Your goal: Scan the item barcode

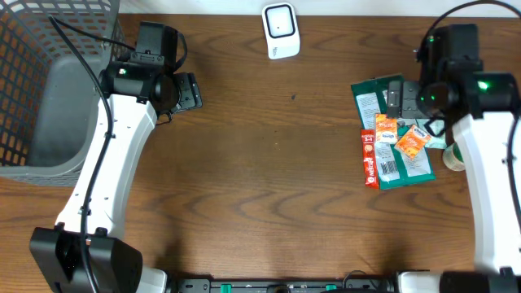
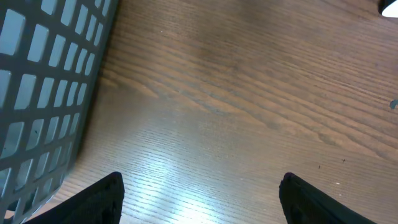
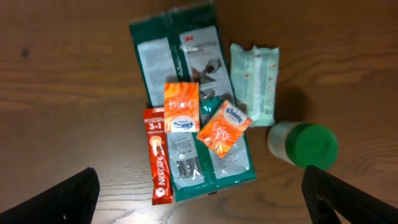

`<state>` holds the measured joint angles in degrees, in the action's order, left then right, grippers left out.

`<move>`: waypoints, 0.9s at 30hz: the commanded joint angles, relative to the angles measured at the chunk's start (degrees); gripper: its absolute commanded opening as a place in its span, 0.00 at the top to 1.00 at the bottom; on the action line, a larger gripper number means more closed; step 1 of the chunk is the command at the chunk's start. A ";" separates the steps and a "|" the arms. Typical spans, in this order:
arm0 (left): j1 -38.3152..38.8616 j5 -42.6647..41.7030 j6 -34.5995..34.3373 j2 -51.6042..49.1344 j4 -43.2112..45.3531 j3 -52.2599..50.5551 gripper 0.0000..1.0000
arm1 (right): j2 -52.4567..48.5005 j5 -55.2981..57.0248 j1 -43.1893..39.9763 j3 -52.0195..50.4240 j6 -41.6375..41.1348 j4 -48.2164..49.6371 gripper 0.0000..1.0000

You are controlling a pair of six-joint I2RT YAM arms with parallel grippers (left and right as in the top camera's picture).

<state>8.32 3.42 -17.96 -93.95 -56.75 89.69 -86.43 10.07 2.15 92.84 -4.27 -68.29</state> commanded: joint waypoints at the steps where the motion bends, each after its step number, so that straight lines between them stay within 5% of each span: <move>1: -0.15 1.14 0.31 1.49 -0.20 0.00 0.20 | 5.22 0.15 0.57 0.74 -0.37 -0.07 0.01; 17: -0.15 1.14 0.31 1.49 -0.20 -0.02 0.20 | 35.54 0.15 0.57 -0.35 -0.37 -0.28 0.01; 27: -0.15 1.16 0.31 1.49 -0.20 0.00 0.20 | 61.48 0.15 0.81 -20.76 -0.37 7.10 0.01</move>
<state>8.32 3.46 -17.96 -93.95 -56.75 89.69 -29.63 10.09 2.17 78.02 -4.27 -62.17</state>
